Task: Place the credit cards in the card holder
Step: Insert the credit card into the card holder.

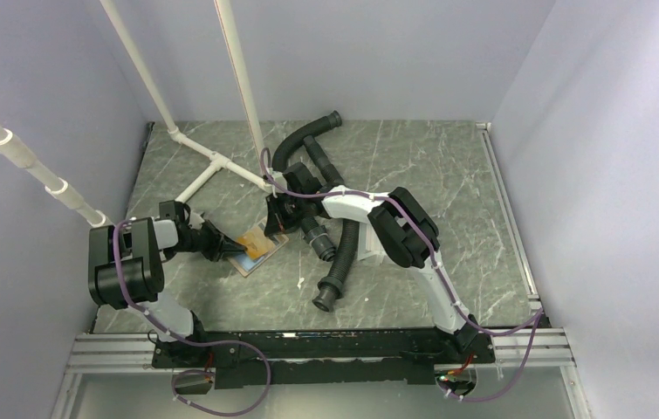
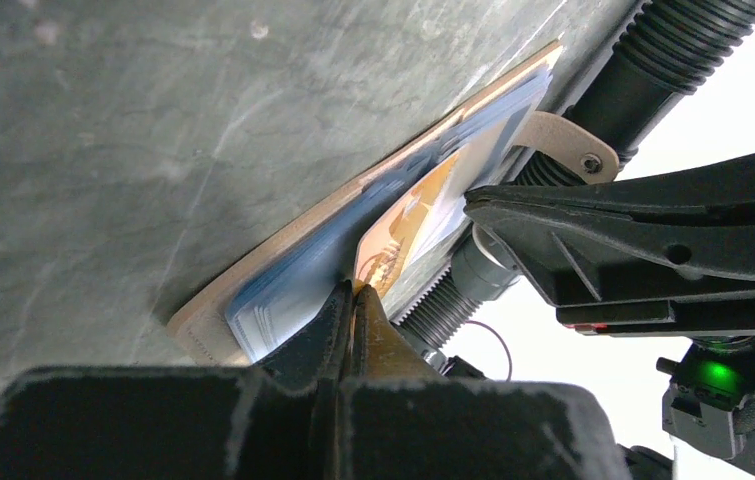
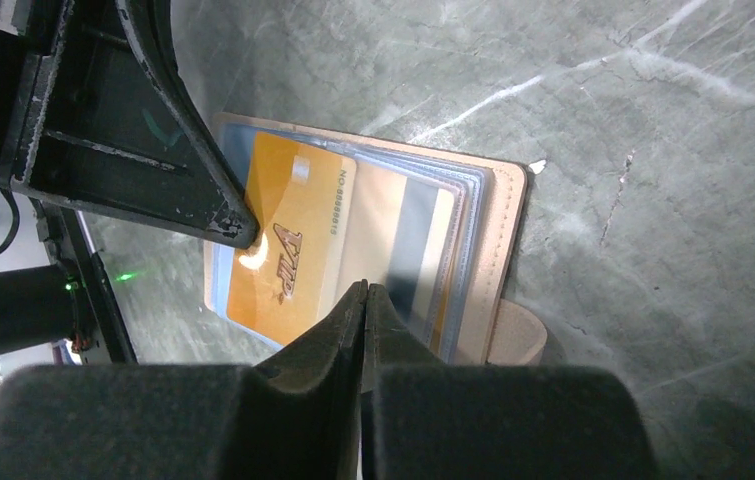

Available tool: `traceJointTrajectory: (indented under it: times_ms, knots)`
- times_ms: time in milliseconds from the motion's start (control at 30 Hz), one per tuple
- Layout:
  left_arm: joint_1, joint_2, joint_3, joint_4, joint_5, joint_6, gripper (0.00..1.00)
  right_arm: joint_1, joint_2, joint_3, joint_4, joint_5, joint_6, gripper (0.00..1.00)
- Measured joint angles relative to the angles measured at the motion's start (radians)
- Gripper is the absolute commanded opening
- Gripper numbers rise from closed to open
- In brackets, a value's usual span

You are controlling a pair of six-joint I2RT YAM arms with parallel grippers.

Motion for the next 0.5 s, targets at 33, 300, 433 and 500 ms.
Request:
traceJointTrajectory:
  times_ms: [33,300,433,500]
  knots:
    - [0.000,-0.001,-0.010,0.016,0.004,-0.012,0.00,0.000,0.000,0.000,-0.001,0.002,0.000,0.07]
    - [0.000,-0.001,-0.019,0.047,0.013,-0.037,0.00,0.002,-0.038,0.000,-0.054,0.089,-0.036,0.32]
    - [0.000,0.001,-0.019,0.050,0.016,-0.035,0.00,-0.001,-0.043,0.000,-0.080,0.135,-0.064,0.29]
    - [0.000,0.003,-0.019,0.058,0.019,-0.035,0.00,-0.002,-0.043,0.001,-0.083,0.135,-0.067,0.22]
